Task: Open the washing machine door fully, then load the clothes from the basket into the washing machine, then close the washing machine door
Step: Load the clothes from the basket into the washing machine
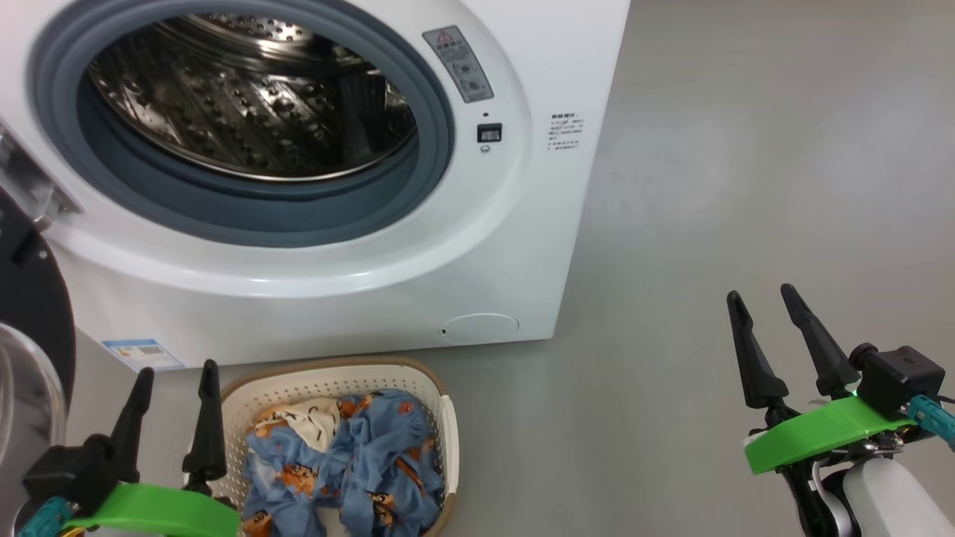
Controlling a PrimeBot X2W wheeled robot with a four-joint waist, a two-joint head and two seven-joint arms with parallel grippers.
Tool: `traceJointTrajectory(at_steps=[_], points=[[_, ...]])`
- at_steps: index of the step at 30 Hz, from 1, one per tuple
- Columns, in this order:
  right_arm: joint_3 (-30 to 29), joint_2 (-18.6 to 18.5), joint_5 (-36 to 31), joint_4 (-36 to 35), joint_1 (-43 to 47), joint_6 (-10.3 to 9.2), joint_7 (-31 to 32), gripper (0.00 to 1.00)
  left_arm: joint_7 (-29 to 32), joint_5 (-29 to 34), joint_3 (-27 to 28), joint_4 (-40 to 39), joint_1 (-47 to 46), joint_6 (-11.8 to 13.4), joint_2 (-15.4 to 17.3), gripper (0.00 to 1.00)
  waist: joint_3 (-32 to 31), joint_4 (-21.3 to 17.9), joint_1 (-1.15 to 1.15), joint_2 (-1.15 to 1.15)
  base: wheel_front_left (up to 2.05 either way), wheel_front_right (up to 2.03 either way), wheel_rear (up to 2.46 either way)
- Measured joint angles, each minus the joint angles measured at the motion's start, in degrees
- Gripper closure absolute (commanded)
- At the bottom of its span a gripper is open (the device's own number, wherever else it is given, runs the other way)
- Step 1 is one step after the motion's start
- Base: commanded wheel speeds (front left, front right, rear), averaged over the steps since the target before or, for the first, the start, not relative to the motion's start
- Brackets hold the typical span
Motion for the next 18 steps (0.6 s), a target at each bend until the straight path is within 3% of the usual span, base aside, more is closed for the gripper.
traceJointTrajectory(at_steps=[11,18], points=[[-0.16,1.48,-1.19,-0.49,-1.44,0.00,0.00,0.00,0.70,0.01,-1.45,2.15,-3.12,-0.09,0.01,0.00,4.50,-1.15,0.01,0.00,0.00,0.00,0.00],[-0.49,2.09,-1.68,-1.04,-3.25,0.00,-0.01,0.00,2.00,0.05,-3.05,5.66,-5.43,-1.99,0.01,0.00,7.87,-1.79,0.01,0.00,0.00,0.00,0.00]])
